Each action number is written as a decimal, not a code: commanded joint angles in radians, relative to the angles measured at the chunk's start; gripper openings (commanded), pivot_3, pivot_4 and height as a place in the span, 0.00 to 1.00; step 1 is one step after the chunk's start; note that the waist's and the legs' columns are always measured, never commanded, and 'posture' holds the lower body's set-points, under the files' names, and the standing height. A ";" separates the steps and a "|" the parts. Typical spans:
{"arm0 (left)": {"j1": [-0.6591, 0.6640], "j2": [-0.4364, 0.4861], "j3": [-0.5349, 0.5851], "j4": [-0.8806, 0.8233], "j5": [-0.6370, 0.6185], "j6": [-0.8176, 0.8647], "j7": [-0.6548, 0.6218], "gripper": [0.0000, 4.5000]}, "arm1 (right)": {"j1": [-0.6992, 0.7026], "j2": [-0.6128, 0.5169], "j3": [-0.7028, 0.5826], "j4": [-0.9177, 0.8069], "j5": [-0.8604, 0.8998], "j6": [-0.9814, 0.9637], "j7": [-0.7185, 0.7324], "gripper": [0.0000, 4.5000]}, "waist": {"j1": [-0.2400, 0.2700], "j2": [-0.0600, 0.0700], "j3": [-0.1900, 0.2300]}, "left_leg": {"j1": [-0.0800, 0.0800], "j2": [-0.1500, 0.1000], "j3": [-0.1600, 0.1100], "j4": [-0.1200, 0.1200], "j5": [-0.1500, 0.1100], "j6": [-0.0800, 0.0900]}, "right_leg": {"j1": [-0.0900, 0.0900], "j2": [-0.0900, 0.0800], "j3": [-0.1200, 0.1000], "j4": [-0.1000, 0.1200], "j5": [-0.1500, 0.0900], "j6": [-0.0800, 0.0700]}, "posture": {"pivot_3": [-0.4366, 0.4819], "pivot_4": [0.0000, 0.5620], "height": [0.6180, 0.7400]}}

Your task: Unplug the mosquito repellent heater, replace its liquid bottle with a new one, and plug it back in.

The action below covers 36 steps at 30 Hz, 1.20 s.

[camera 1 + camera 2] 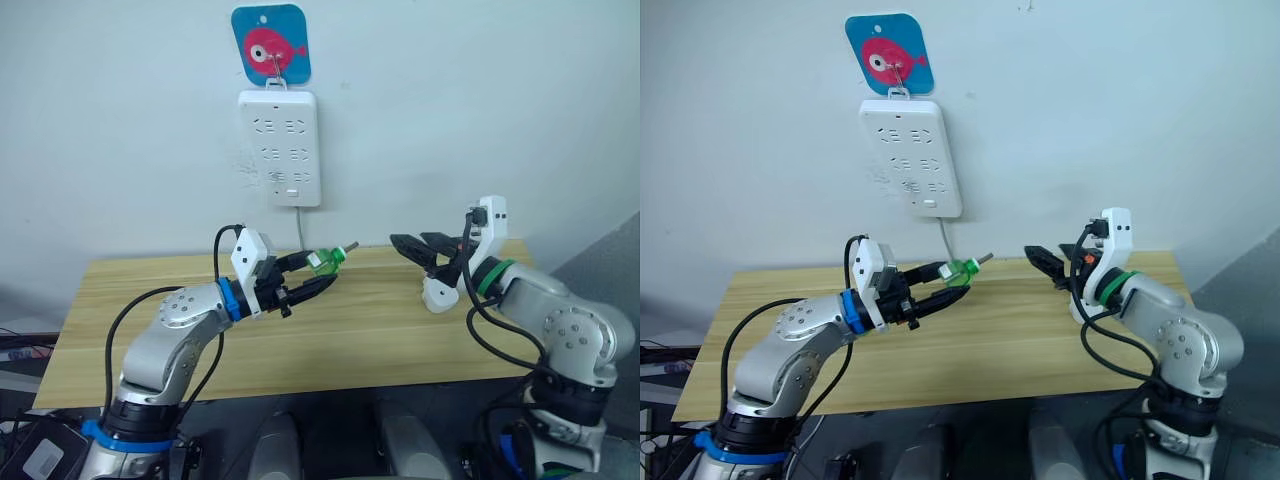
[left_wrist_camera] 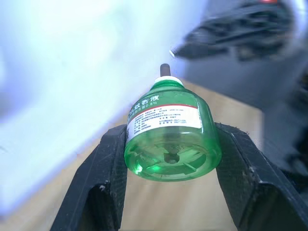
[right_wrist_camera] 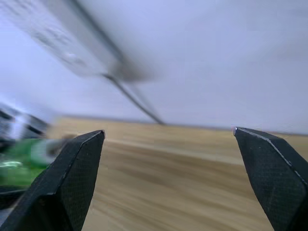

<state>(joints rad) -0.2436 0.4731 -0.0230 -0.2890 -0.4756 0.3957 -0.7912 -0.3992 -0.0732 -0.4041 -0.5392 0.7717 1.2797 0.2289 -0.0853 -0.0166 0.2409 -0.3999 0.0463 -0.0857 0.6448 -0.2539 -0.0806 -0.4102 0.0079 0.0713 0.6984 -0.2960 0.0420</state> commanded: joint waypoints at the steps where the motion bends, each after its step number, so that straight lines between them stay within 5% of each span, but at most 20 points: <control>1: -0.017 -0.032 -0.009 -0.016 0.043 -0.101 0.015 0.50 | 0.021 0.164 -0.080 -0.029 0.250 -0.004 -0.096 1.00 | -0.002 0.000 -0.001 | 0.000 0.000 0.000 0.000 0.000 0.000 | 0.000 0.000 0.000 0.000 0.000 0.000 | 0.34 0.32 0.88; 5: -0.030 -0.058 -0.023 -0.007 0.066 -0.150 0.018 0.50 | 0.041 0.249 -0.037 -0.006 0.330 -0.024 -0.201 1.00 | -0.004 0.001 -0.002 | 0.000 -0.001 0.001 0.000 0.000 0.000 | 0.000 -0.001 0.001 0.000 0.000 0.000 | 0.34 0.31 0.88; 18: -0.056 -0.073 -0.043 -0.002 0.083 -0.167 0.021 0.50 | 0.036 0.271 0.150 0.122 0.483 -0.213 -0.337 1.00 | -0.016 0.001 -0.004 | 0.000 -0.001 0.000 0.000 0.000 0.000 | 0.000 -0.001 0.000 0.001 0.000 0.000 | 0.35 0.28 0.88; 21: -0.057 -0.074 -0.047 -0.006 0.087 -0.165 0.027 0.50 | 0.036 0.256 0.187 0.132 0.513 -0.238 -0.347 0.87 | -0.017 0.001 -0.005 | 0.000 -0.001 0.000 0.000 0.000 0.000 | 0.000 -0.001 0.000 0.001 0.000 0.000 | 0.36 0.27 0.88; 29: -0.052 -0.082 -0.061 -0.013 0.101 -0.170 0.036 0.50 | 0.041 0.217 0.239 0.146 0.571 -0.284 -0.374 0.21 | -0.016 0.001 -0.008 | 0.000 -0.001 0.000 0.000 0.000 0.000 | 0.000 -0.001 0.000 0.001 0.000 0.000 | 0.37 0.29 0.88; 33: -0.040 -0.080 -0.060 -0.016 0.108 -0.176 0.041 0.50 | 0.043 0.196 0.251 0.154 0.608 -0.290 -0.385 0.19 | -0.016 0.001 -0.008 | 0.000 -0.001 0.000 0.000 0.000 0.000 | 0.000 -0.001 0.000 0.001 0.000 0.000 | 0.39 0.29 0.88; 36: -0.021 -0.048 -0.053 -0.026 0.103 -0.166 0.015 0.73 | 0.044 0.176 0.257 0.162 0.616 -0.298 -0.384 0.19 | -0.016 0.001 -0.008 | 0.000 -0.001 0.000 0.000 0.000 0.000 | 0.000 -0.001 0.000 0.001 0.000 0.000 | 0.40 0.29 0.88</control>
<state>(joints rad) -0.2753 0.4087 -0.0767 -0.2713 -0.3717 0.2312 -0.7636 -0.3516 0.1011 -0.1722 -0.3534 1.3453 0.9881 -0.1669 -0.1017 -0.0160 0.2333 -0.4001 0.0457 -0.0858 0.6450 -0.2538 -0.0807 -0.4105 0.0072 0.0708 0.6996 -0.2957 0.0421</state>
